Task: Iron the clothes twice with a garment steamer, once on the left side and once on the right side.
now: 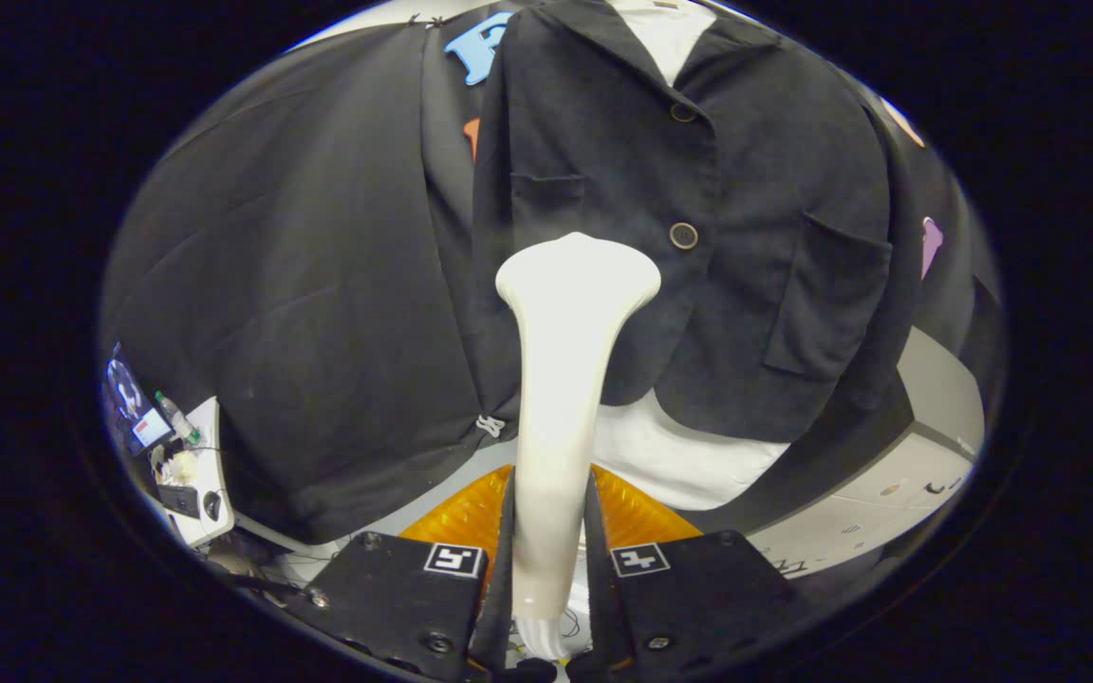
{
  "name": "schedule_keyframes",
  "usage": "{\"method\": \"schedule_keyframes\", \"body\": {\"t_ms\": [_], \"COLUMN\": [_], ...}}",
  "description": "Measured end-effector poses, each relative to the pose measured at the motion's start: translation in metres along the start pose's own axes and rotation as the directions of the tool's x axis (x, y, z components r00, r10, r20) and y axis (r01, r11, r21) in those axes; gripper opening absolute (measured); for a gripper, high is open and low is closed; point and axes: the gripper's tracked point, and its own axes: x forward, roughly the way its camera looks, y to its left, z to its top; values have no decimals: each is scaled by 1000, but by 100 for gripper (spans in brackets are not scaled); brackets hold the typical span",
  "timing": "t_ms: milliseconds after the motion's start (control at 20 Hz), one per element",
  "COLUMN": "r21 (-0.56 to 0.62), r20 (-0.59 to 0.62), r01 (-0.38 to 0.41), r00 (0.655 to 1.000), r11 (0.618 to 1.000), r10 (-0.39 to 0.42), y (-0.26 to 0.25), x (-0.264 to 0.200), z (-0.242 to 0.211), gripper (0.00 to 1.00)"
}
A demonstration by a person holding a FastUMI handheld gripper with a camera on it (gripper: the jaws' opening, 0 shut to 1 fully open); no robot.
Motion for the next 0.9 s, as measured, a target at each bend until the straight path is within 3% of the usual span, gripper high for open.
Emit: {"method": "schedule_keyframes", "body": {"t_ms": [450, 900], "r21": [72, 184], "r20": [4, 29], "r01": [31, 116], "r00": [1000, 992], "r11": [997, 976], "r10": [-31, -124], "y": [-66, -179], "x": [-49, -154], "z": [-41, -119], "gripper": [36, 36]}}
